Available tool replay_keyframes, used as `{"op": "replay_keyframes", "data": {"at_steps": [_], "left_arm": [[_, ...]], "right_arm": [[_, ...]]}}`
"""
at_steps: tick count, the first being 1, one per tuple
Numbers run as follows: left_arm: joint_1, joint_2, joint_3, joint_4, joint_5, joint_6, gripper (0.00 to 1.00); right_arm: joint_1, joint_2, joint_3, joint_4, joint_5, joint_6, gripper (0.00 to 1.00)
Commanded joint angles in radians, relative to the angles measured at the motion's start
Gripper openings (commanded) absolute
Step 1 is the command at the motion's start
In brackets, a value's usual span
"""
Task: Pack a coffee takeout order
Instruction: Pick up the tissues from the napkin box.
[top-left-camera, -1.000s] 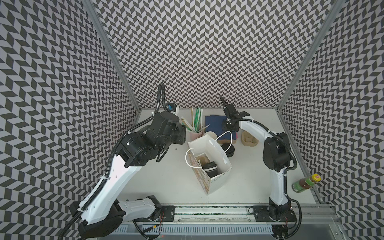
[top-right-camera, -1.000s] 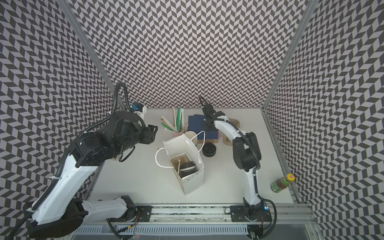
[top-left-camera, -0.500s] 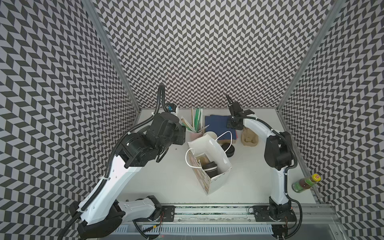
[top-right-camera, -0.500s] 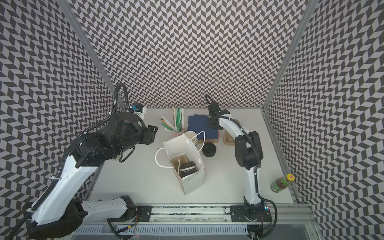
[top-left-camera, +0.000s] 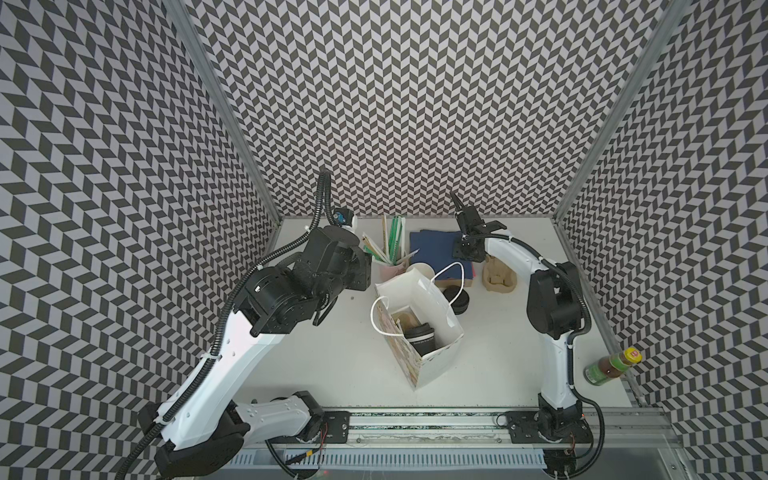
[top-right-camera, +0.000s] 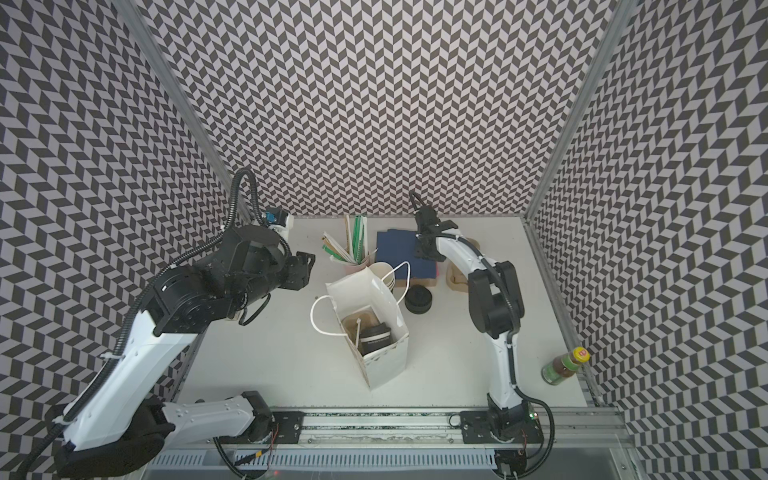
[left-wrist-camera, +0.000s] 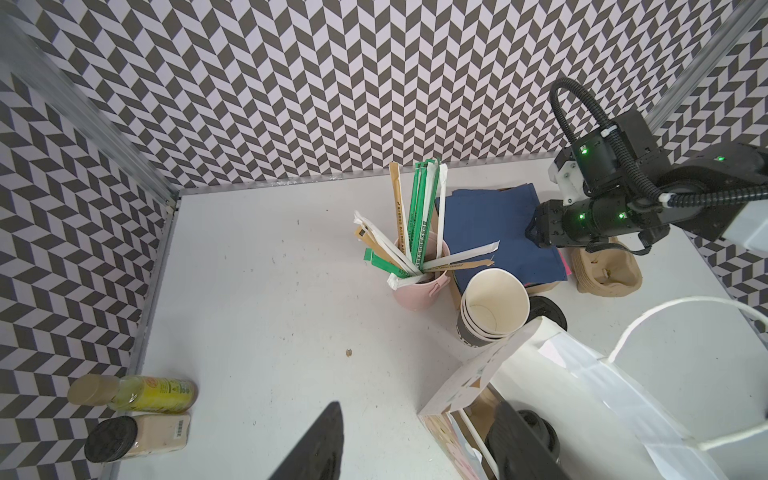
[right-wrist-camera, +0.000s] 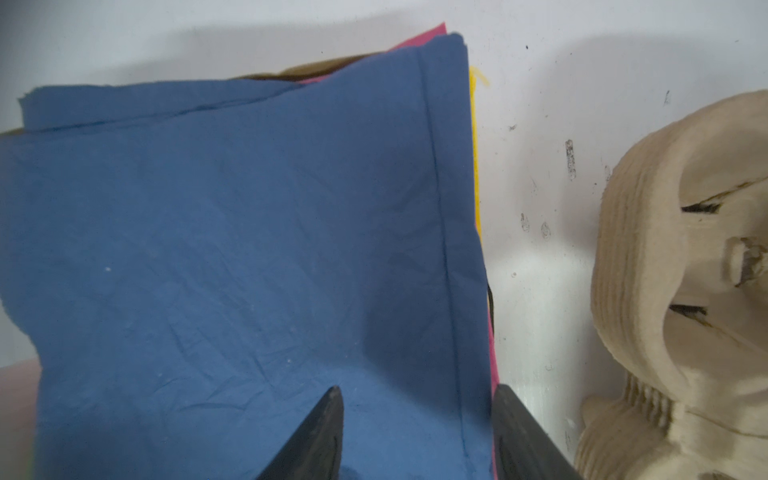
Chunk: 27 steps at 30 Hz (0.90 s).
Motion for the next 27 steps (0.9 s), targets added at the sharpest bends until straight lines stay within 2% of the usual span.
{"op": "replay_keyframes", "data": {"at_steps": [1, 3, 7, 11, 13, 23, 27], "left_arm": [[-0.011, -0.015, -0.012, 0.009, -0.023, 0.003, 0.58], [-0.012, -0.015, -0.011, 0.01, -0.024, 0.003, 0.58], [-0.016, -0.013, -0.013, 0.01, -0.027, 0.003, 0.58], [-0.018, -0.013, -0.018, 0.01, -0.03, 0.003, 0.58], [-0.02, -0.014, -0.02, 0.012, -0.03, 0.003, 0.59], [-0.022, -0.021, -0.029, 0.009, -0.039, 0.003, 0.59], [-0.022, -0.021, -0.029, 0.007, -0.041, 0.003, 0.59]], "right_arm": [[0.001, 0.031, -0.005, 0.014, 0.009, 0.002, 0.58], [0.001, 0.033, -0.005, 0.017, 0.005, 0.004, 0.58], [0.002, 0.037, -0.002, 0.019, -0.014, 0.005, 0.5], [0.005, 0.041, -0.002, 0.021, -0.025, 0.002, 0.48], [0.007, 0.041, -0.003, 0.024, -0.031, 0.003, 0.44], [0.009, 0.058, -0.008, 0.028, -0.037, 0.009, 0.43], [0.009, 0.07, 0.002, 0.026, -0.045, 0.01, 0.38]]}}
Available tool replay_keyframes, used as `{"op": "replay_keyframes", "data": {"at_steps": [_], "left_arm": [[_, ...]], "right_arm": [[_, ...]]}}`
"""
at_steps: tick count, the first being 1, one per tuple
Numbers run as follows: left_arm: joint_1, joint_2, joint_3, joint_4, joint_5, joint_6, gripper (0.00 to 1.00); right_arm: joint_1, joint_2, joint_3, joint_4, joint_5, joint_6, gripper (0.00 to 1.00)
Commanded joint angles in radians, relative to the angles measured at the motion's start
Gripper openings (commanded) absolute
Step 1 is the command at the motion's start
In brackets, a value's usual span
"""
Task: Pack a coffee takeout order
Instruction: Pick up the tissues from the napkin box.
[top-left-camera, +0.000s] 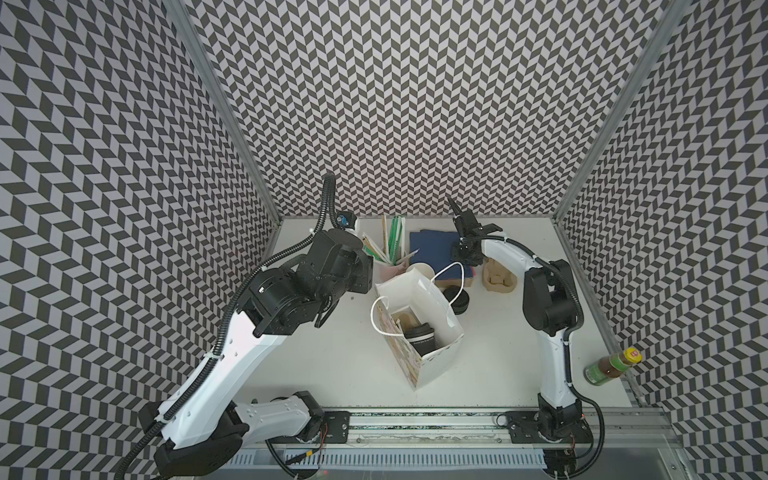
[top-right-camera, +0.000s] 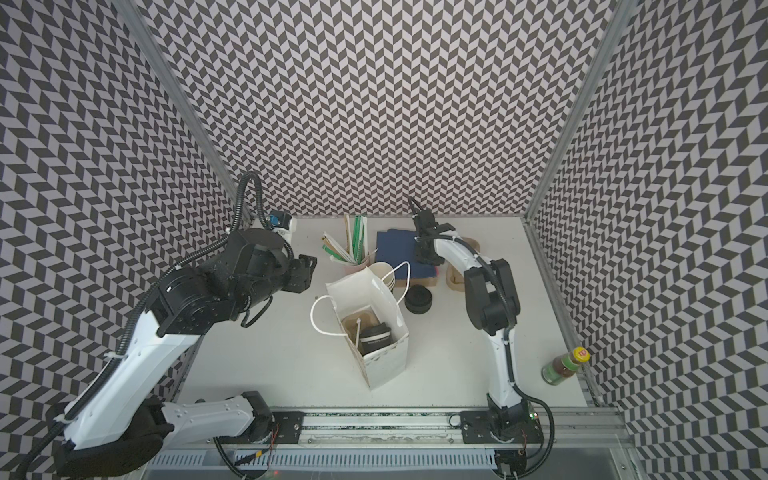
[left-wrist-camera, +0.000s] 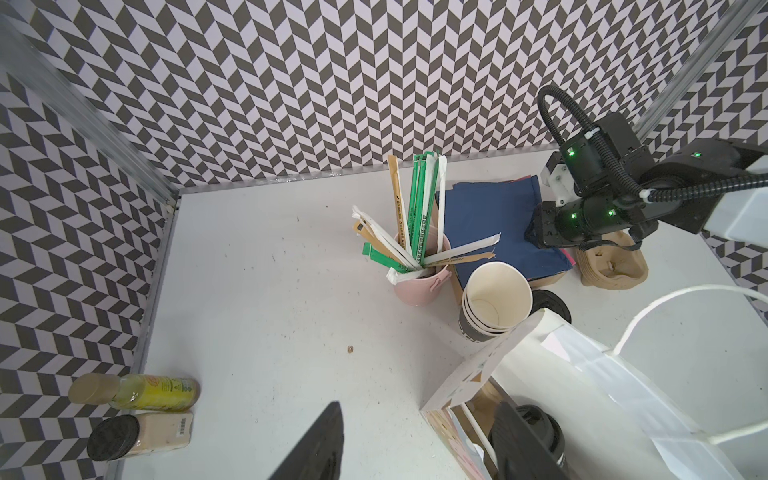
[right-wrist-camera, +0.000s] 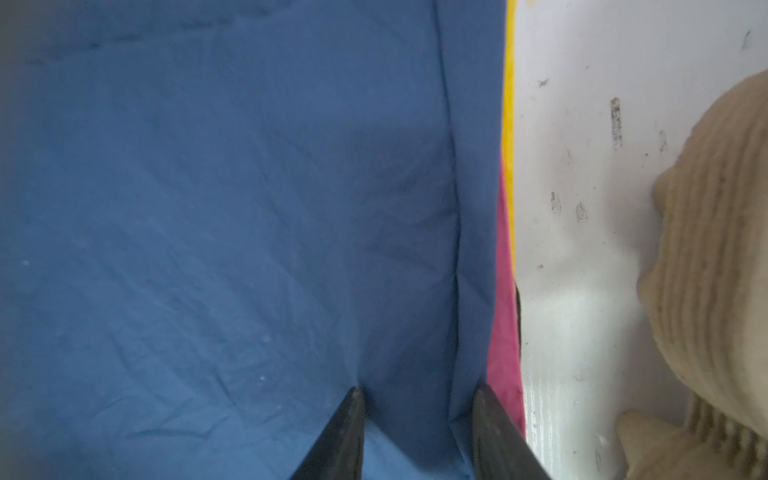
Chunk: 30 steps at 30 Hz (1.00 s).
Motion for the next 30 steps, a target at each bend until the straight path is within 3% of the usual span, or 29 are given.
{"op": "replay_keyframes", "data": {"at_steps": [1, 17, 30], "left_arm": [[-0.006, -0.017, -0.002, 0.005, -0.028, 0.003, 0.59], [-0.005, -0.03, -0.009, -0.005, -0.04, 0.003, 0.58], [-0.006, -0.039, -0.005, -0.006, -0.046, 0.003, 0.58]], "right_arm": [[0.006, 0.016, 0.003, 0.019, -0.01, 0.005, 0.35], [0.008, -0.055, -0.038, 0.067, -0.066, -0.007, 0.01], [0.001, -0.205, -0.092, 0.1, -0.113, -0.01, 0.0]]}}
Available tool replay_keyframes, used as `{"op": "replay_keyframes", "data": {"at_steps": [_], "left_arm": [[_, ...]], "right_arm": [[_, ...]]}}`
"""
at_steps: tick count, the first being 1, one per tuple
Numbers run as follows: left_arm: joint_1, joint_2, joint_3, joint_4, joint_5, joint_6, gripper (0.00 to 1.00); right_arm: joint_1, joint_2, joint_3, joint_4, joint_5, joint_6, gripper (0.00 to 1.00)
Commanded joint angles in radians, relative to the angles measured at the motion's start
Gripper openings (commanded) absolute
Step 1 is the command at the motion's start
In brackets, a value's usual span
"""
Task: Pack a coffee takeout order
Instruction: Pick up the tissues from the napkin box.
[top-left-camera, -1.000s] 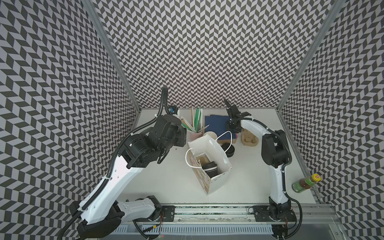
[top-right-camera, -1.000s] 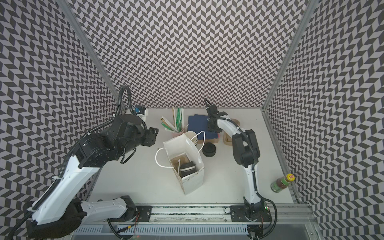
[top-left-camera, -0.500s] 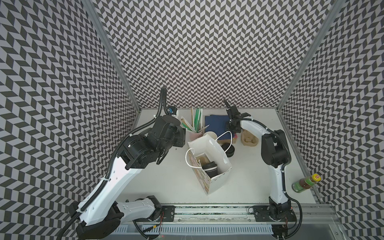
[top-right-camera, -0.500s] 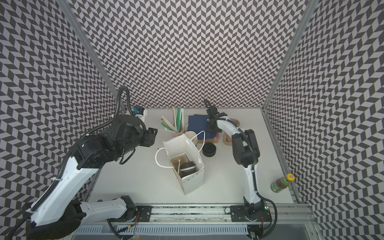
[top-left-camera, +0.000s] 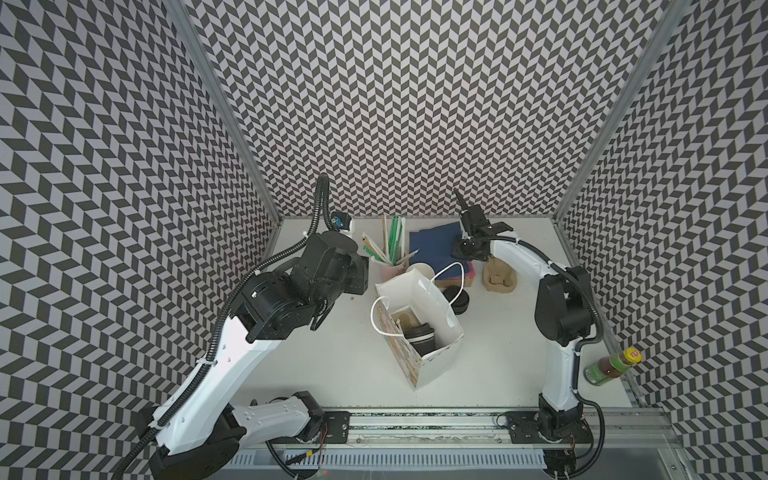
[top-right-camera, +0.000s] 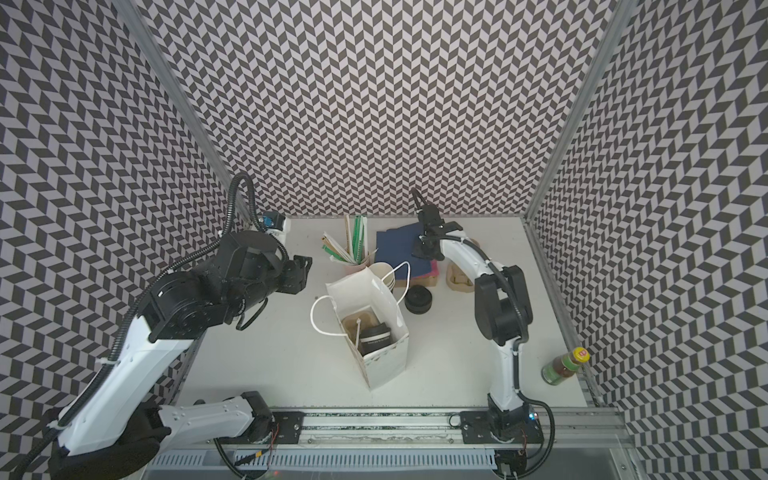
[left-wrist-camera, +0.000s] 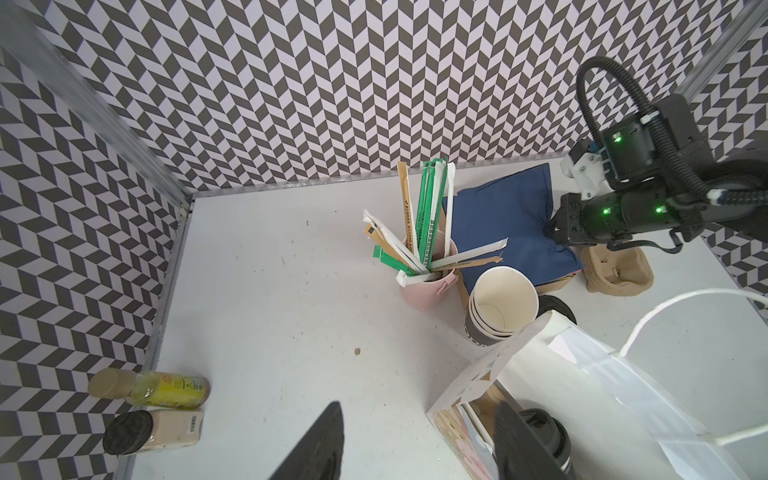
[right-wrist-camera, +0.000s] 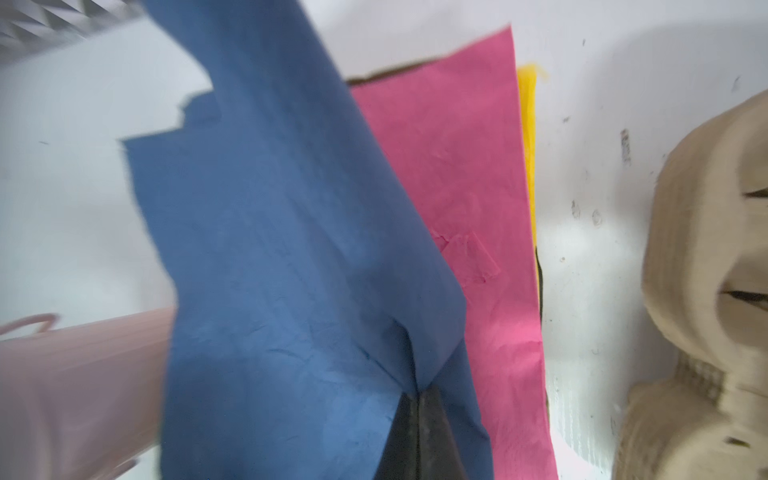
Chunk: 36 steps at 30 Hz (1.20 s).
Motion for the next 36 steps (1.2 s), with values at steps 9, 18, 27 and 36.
{"op": "replay_keyframes", "data": {"at_steps": [9, 18, 27, 36], "left_arm": [[-0.006, -0.015, 0.005, -0.003, -0.02, 0.001, 0.58], [-0.005, -0.019, -0.002, 0.01, -0.01, 0.001, 0.58], [-0.007, -0.014, -0.004, 0.01, -0.01, 0.001, 0.58], [-0.007, -0.012, -0.02, 0.018, -0.005, 0.001, 0.58]], "right_arm": [[-0.015, -0.127, -0.036, 0.059, -0.074, 0.004, 0.0], [-0.049, -0.182, -0.04, 0.091, -0.146, 0.015, 0.0], [-0.049, -0.147, -0.154, 0.124, -0.202, 0.026, 0.0], [-0.049, -0.138, -0.175, 0.098, -0.073, -0.002, 0.58]]}}
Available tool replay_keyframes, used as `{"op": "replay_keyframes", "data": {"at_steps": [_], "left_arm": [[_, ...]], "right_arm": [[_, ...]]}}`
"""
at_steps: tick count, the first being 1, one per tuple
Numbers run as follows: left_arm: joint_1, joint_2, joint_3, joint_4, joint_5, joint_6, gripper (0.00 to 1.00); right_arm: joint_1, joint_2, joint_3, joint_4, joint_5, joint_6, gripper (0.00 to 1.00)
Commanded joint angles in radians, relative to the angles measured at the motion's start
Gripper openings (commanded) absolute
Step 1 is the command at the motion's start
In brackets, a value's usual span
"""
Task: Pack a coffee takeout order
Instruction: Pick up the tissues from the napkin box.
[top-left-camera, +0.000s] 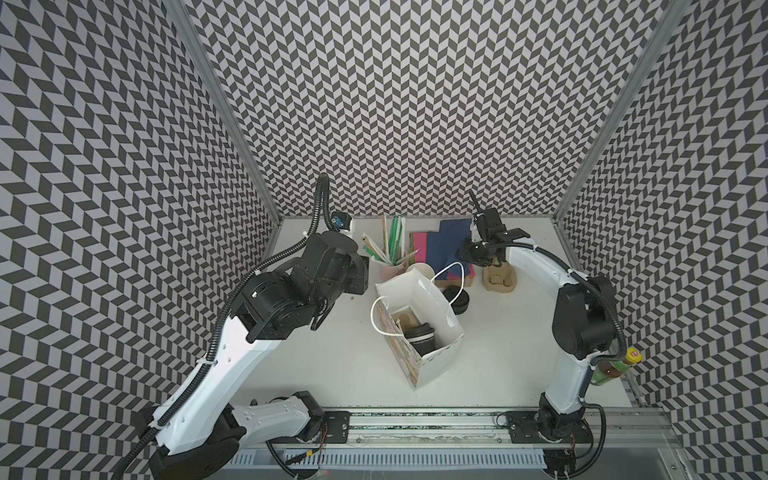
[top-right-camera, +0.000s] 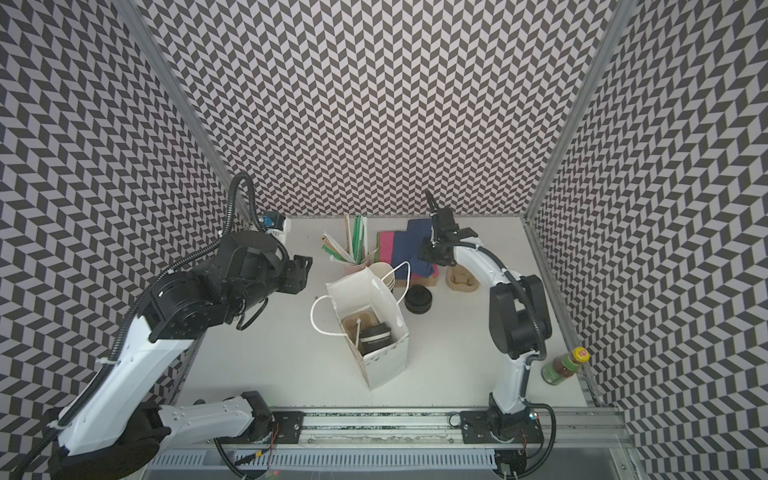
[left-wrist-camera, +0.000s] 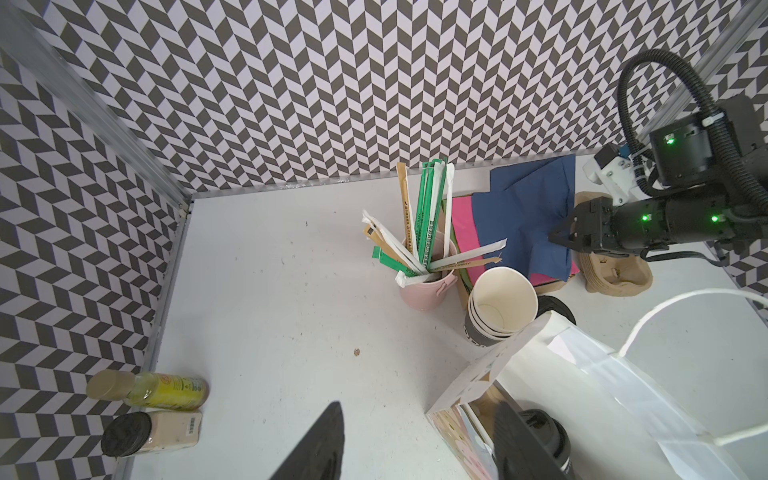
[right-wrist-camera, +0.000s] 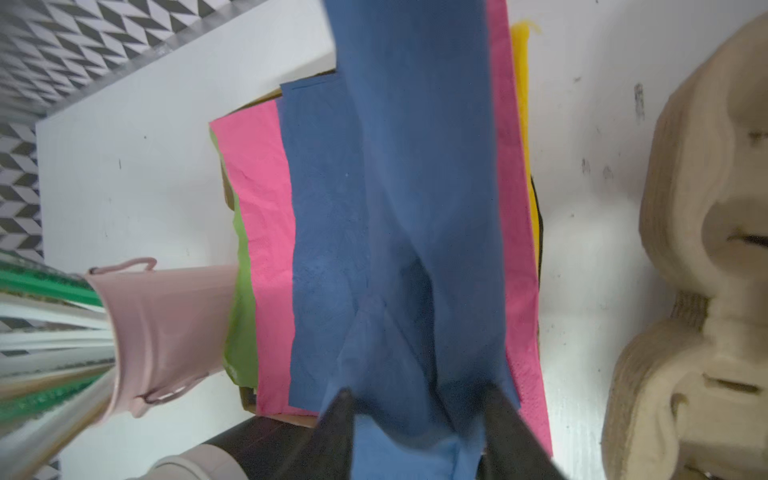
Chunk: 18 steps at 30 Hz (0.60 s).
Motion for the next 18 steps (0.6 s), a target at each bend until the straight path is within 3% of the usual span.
{"op": "replay_keyframes", "data": {"at_steps": [1, 5, 10, 13, 18], "left_arm": [[-0.006, -0.013, -0.015, 0.011, -0.008, 0.0, 0.58], [-0.007, -0.017, -0.022, 0.009, -0.012, 0.0, 0.58], [-0.007, -0.029, -0.036, 0.007, -0.016, 0.0, 0.58], [-0.006, -0.034, -0.044, 0.006, -0.019, 0.0, 0.58], [-0.007, -0.046, -0.051, 0.007, -0.026, 0.0, 0.58]], "right_arm": [[0.002, 0.002, 0.015, 0.021, 0.081, -0.024, 0.62], [0.0, 0.029, 0.022, 0.018, 0.109, -0.031, 0.74], [-0.004, 0.069, 0.017, 0.029, 0.117, -0.021, 0.77], [-0.003, 0.082, 0.008, 0.057, 0.072, -0.016, 0.71], [-0.002, 0.041, -0.028, 0.109, 0.026, -0.023, 0.51]]}}
